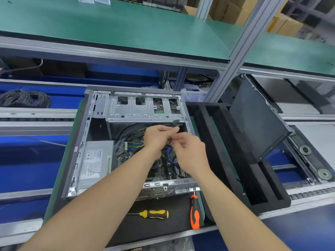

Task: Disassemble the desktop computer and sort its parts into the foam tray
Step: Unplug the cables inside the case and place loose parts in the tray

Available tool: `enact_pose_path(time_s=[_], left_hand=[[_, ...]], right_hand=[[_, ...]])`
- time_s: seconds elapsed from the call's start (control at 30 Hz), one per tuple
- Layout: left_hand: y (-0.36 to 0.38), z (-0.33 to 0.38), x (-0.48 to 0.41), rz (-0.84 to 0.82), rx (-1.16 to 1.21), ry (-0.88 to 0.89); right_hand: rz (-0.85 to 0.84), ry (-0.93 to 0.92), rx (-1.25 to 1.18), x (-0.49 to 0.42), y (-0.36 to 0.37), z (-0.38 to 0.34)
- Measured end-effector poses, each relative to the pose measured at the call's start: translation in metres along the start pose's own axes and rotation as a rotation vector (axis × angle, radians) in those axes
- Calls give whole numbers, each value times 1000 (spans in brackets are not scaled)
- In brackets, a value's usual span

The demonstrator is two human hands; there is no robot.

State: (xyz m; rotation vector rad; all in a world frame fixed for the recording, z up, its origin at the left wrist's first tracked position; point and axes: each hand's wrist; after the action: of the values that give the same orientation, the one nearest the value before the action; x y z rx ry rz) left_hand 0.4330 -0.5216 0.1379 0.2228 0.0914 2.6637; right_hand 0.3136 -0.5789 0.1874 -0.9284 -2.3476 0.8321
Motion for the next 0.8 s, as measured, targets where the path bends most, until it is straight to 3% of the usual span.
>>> enact_pose_path(time_s=[0.1, 0.3, 0.4, 0.53, 0.8], left_hand=[[-2, 1, -2, 16, 50, -9], [-5, 6, 3, 73, 124, -28], [-7, 7, 4, 172, 74, -26], [-12, 2, 2, 185, -139, 21], [-8, -1, -2, 152, -305, 2]], right_hand=[[-176, 66, -51, -7, 16, 2], [-227, 304, -258, -28, 38, 2], [-196, 397, -400, -39, 43, -4], [-240, 582, -573, -55, 42, -14], [-172, 561, -499, -74, 51, -18]])
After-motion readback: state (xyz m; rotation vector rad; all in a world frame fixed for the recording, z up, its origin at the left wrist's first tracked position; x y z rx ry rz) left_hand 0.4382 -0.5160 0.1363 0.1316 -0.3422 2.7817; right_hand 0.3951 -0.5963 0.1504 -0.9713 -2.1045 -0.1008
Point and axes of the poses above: each hand's wrist, its own x-axis away from the middle knuckle, its own y-axis out of the palm, z = x × y, and after that the axes turned 14 degrees about y, right-handed
